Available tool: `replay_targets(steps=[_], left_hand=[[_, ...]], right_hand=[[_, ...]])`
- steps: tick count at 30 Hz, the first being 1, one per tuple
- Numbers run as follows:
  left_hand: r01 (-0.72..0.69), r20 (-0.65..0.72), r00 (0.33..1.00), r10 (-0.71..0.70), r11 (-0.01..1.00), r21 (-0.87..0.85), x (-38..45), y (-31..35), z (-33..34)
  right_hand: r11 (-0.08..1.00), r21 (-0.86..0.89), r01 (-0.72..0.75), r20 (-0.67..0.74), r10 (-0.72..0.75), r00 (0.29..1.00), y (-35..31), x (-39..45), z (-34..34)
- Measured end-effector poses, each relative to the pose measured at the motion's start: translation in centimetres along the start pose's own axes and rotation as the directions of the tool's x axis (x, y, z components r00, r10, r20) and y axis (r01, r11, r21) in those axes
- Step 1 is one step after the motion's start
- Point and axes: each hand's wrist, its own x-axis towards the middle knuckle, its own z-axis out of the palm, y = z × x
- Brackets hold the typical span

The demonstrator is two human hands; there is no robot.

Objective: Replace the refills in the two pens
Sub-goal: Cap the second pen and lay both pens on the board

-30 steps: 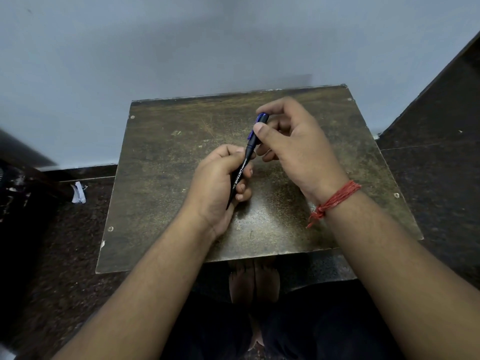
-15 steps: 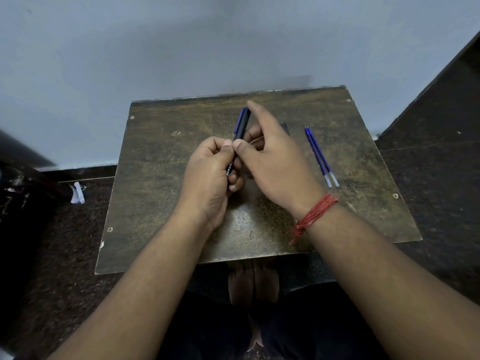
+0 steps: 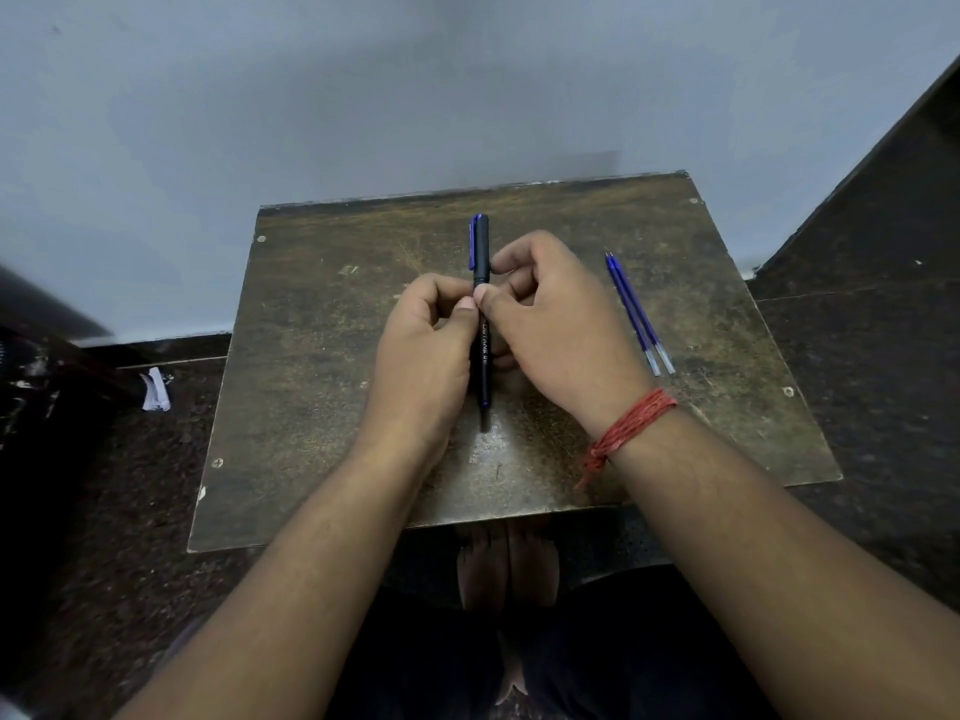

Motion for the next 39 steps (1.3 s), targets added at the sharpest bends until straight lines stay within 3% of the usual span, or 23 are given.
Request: replay_targets(steps=[6,10,14,17,21,25,30,35,39], left_hand=[[-0.083,0.014,0.997,0.082,0.979,0.187,0.1,-0.2,-0.3],[-0.145,0.01,0.989,0.148,0.951,0.274,0.3,-0.7,-0.3],[-0.345,0.061,0.925,0.376,0.757,0.555,0.4,-0.8,-0.4],[-0.408,0.126,0.882,0.454,0.604,0.685,0.7,-1.2,-0.6],[-0.32,0.165,0.917,0.362,0.425,0.847,1.0,-1.4,-1.0],[-0.283,0.175,0.931,0.319,0.332,0.9,1.3,-1.5,-1.4],[-0.246,0.156,0.949,0.274,0.335,0.91,1.7,-1.7,-1.7],[-0.243,0.157,0.951,0.265,0.33,0.912,1.9,-1.7,-2.0],[-0.239,0.161,0.955,0.249,0.324,0.915,1.9,-1.6,-2.0]], right_hand=[[0.999,-0.051,-0.009,-0.025,0.008,1.0,0.2,0.4,-0.4],[0.932,-0.357,0.061,-0.116,-0.109,0.987,0.6,1.1,-1.9],[0.741,-0.669,0.056,-0.061,-0.13,0.99,1.1,1.3,-2.4],[0.65,-0.756,0.078,-0.033,-0.156,0.987,1.3,1.4,-2.1],[0.582,-0.808,0.091,-0.009,-0.167,0.986,1.6,1.6,-1.6],[0.574,-0.814,0.086,-0.011,-0.164,0.986,2.0,1.7,-1.4],[0.59,-0.805,0.071,-0.011,-0.134,0.991,2.0,1.7,-1.7],[0.688,-0.725,0.034,-0.069,-0.121,0.99,1.1,1.5,-3.8],[0.677,-0.736,0.011,-0.046,-0.067,0.997,1.6,1.1,-4.6]])
